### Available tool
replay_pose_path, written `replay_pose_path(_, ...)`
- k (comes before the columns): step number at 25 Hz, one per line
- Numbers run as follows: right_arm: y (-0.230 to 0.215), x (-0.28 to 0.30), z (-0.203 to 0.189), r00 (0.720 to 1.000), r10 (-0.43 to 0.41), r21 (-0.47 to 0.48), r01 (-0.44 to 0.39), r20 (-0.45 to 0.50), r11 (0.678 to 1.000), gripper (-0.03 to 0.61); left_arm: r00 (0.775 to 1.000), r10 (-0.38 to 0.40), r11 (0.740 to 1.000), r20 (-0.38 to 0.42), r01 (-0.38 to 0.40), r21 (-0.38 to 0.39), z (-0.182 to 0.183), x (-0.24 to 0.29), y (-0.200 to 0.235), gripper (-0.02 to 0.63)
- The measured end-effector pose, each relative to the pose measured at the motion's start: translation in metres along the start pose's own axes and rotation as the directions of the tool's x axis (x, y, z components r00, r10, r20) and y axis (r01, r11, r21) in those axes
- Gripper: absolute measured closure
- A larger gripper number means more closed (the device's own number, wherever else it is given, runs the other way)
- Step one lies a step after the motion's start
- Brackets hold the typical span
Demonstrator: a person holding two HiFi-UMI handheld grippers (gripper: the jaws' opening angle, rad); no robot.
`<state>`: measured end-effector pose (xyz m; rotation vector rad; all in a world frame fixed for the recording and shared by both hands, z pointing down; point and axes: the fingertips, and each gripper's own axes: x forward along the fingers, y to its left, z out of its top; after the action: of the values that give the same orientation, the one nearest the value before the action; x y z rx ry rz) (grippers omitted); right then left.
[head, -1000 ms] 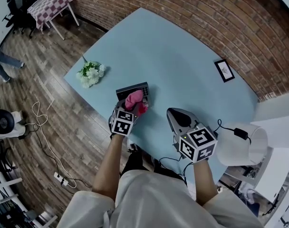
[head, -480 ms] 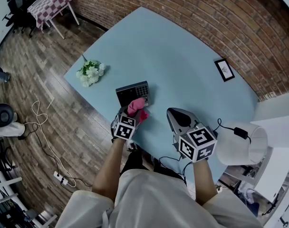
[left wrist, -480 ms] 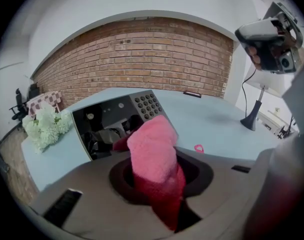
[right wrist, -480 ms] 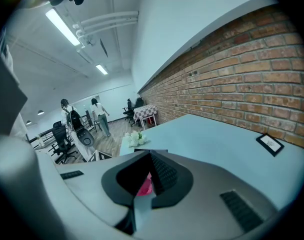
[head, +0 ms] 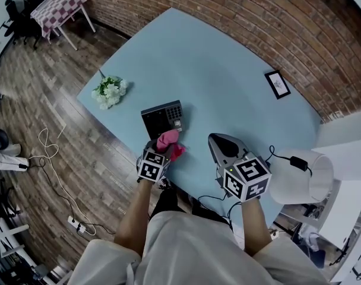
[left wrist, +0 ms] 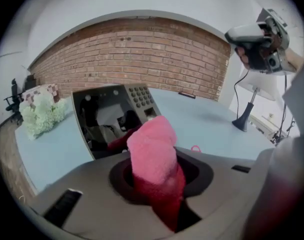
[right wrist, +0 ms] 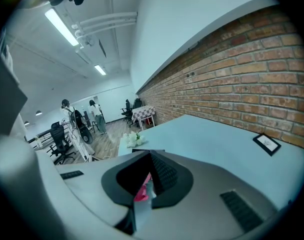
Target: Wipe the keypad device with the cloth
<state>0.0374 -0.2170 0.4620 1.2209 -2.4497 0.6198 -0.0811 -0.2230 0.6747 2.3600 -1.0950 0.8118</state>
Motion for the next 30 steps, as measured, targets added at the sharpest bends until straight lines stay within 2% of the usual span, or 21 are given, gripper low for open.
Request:
replay_pose_path(3,-0.002,-0.001,-0.002,1.0,-0.005,0.005,0.005,-0.002,1.0,0.557,0.994,-0.001,0.999,0.113,-0.004,0.045,0.046,-0.012,-0.004,0.483)
replay_pose_path(6,-0.002,-0.003,-0.004,1.0,-0.007,0.012,0.007,-0.001,1.0,0.557,0.978,0.033,0.991,0.207,-0.059,0.121,0.097,-0.019,0.001,0.483)
replay_pose_path(8,-0.003,-0.004,-0.005,1.0,-0.01,0.014,0.01,0.001,1.0,0.558,0.968,0.062,0.98,0.242,-0.106,0.169,0.126,-0.019,0.009,0.483)
replay_pose_path(11,-0.006,-0.008,-0.006,1.0,-0.019,0.019,0.019,0.001,1.0,0.557,0.961,0.109,0.964,0.253,-0.165,0.21,0.151,-0.012,0.025,0.483)
replay_pose_path(14,-0.009,-0.012,-0.01,1.0,-0.03,0.027,0.03,-0.003,0.999,0.557,0.962,0.124,0.949,0.241,-0.186,0.254,0.16,-0.004,0.037,0.483)
replay_pose_path(18,-0.016,-0.015,-0.016,0.999,-0.049,0.04,0.05,-0.016,0.998,0.557,0.971,0.114,0.935,0.212,-0.177,0.308,0.159,0.011,0.041,0.483)
replay_pose_path(30,-0.018,-0.012,-0.017,0.998,-0.055,0.047,0.056,-0.021,0.997,0.557,0.974,0.101,0.916,0.202,-0.17,0.365,0.144,0.023,0.028,0.483)
